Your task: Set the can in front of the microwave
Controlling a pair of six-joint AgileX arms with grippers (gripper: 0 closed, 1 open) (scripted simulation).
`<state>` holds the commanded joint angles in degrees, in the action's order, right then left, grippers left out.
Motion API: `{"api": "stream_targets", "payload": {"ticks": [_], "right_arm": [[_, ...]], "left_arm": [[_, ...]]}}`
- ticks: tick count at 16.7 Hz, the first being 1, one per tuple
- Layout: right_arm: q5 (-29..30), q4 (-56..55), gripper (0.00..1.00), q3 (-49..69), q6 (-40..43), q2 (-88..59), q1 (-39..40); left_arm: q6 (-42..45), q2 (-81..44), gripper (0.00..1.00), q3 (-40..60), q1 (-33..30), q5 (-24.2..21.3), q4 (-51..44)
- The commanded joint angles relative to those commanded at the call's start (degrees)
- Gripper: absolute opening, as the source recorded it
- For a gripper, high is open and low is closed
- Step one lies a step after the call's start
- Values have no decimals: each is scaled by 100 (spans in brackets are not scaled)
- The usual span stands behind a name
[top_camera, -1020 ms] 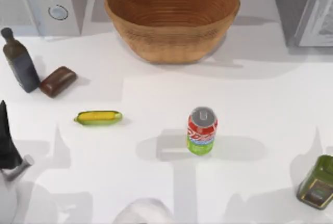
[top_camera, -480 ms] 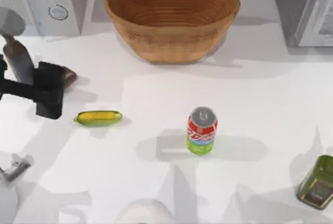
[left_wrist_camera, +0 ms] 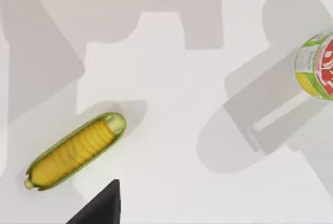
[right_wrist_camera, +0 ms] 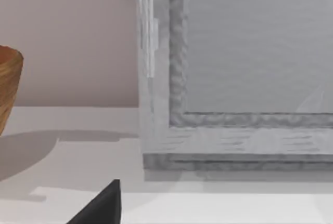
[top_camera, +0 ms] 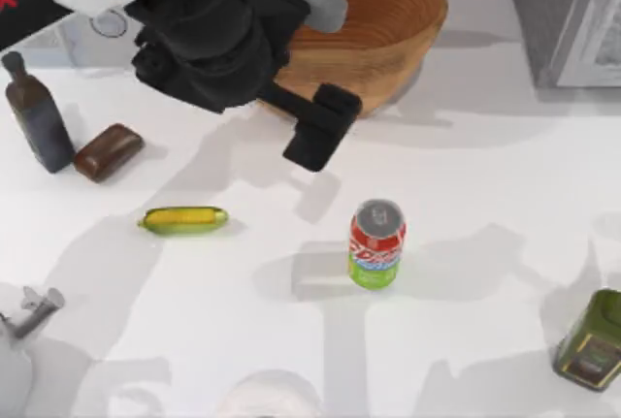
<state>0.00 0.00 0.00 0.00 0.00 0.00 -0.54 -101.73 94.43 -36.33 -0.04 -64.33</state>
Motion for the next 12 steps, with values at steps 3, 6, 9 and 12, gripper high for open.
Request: {"api": "stream_targets", "payload": {"ticks": [3,6,9,12], "right_arm": [[0,0,100,0,0,0,0],[0,0,100,0,0,0,0],[0,0,100,0,0,0,0],[0,0,100,0,0,0,0]], "left_arm": [[-9,-1502,100,1419,-513,-9,-860],[-17,-2552,100,2481,-889,-20,-1457],[-21,-3090,100,3044,-1094,-28,-1768],[-21,-3152,100,3111,-1119,-29,-1804]]}}
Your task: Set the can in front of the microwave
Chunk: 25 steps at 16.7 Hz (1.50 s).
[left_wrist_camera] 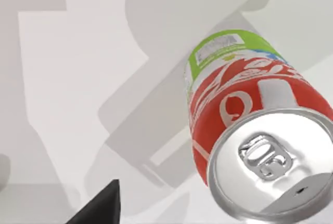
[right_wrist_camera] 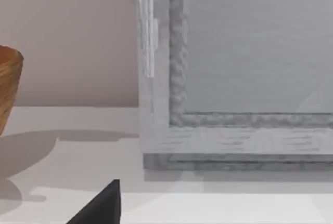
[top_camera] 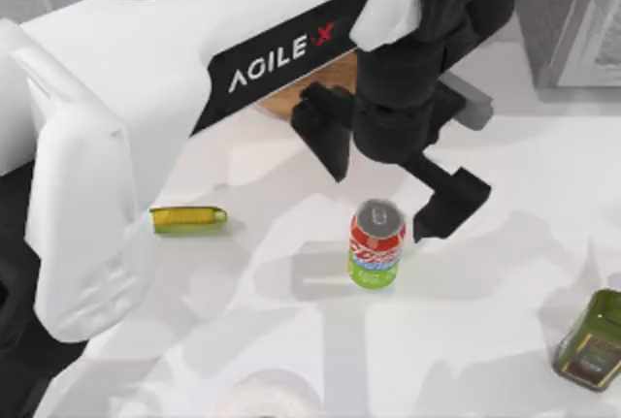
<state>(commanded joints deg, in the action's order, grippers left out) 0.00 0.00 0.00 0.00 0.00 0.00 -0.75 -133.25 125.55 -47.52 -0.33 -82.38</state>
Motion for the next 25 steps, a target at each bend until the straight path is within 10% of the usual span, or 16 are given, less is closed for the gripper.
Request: {"api": "stream_targets", "payload": {"ticks": [17,25], "right_arm": [[0,0,100,0,0,0,0],[0,0,100,0,0,0,0]], "left_arm": [[8,-20,100,-1326,7,0,1346],[8,-20,40,-1326,7,0,1346]]}}
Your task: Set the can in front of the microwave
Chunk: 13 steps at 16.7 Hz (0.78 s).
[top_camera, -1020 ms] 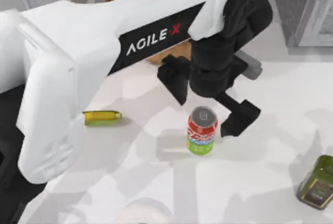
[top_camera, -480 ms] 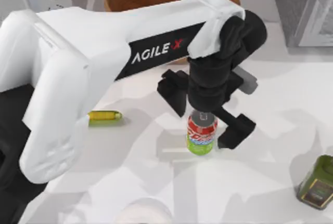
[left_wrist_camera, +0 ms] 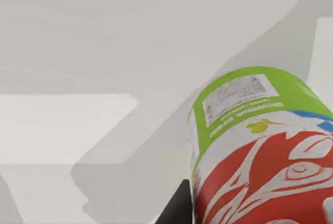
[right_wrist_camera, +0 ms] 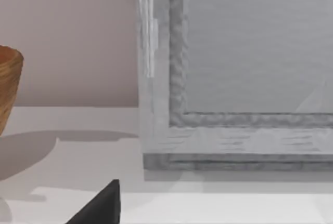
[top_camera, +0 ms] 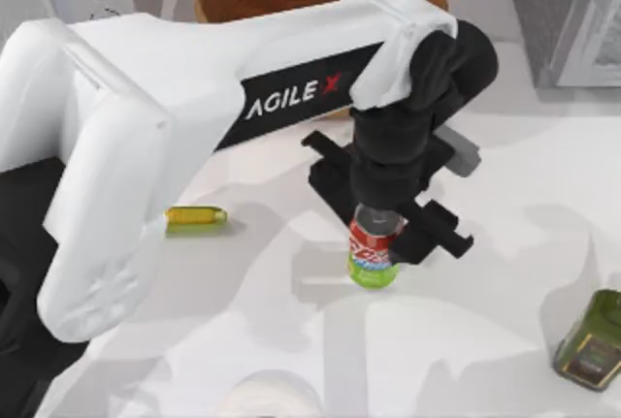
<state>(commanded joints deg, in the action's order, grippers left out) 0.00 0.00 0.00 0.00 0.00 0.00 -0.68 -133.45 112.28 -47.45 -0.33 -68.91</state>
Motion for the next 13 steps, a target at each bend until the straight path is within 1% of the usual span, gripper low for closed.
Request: {"api": "stream_targets", "payload": {"ticks": [5,6,13], "right_arm": [[0,0,100,0,0,0,0],[0,0,100,0,0,0,0],[0,0,100,0,0,0,0]], "left_arm": [[0,0,2,0,0,0,0],[0,0,0,0,0,0,0],[0,0,0,0,0,0,0]]}}
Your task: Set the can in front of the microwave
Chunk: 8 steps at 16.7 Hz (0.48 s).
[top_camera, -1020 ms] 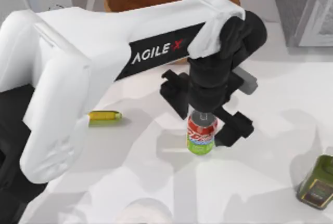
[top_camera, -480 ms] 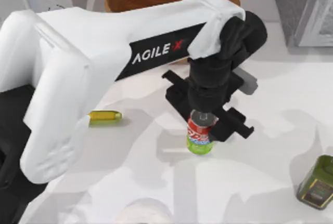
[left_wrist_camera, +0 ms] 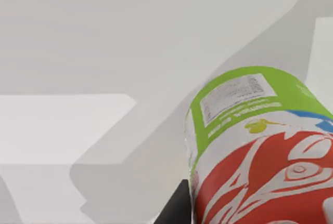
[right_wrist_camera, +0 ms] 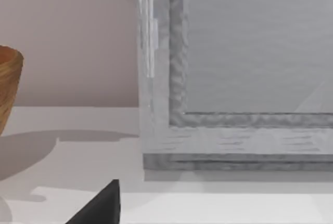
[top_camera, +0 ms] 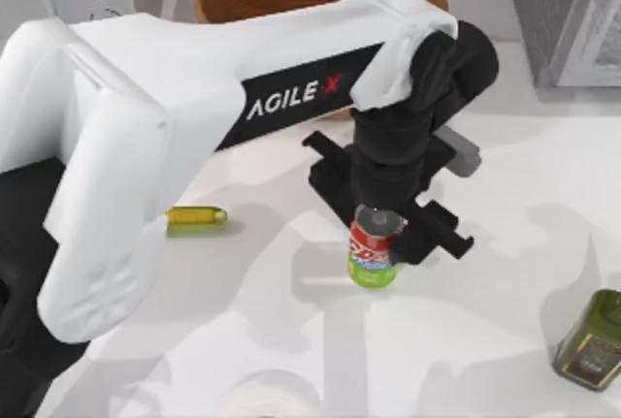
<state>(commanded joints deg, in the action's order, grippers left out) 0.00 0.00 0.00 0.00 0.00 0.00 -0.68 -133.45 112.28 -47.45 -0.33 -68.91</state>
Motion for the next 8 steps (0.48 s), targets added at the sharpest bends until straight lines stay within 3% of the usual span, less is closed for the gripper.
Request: {"api": "stream_targets", "payload": {"ticks": [8], "right_arm": [[0,0,100,0,0,0,0]], "left_arm": [[0,60,0,741,-2,-4,-804]]}}
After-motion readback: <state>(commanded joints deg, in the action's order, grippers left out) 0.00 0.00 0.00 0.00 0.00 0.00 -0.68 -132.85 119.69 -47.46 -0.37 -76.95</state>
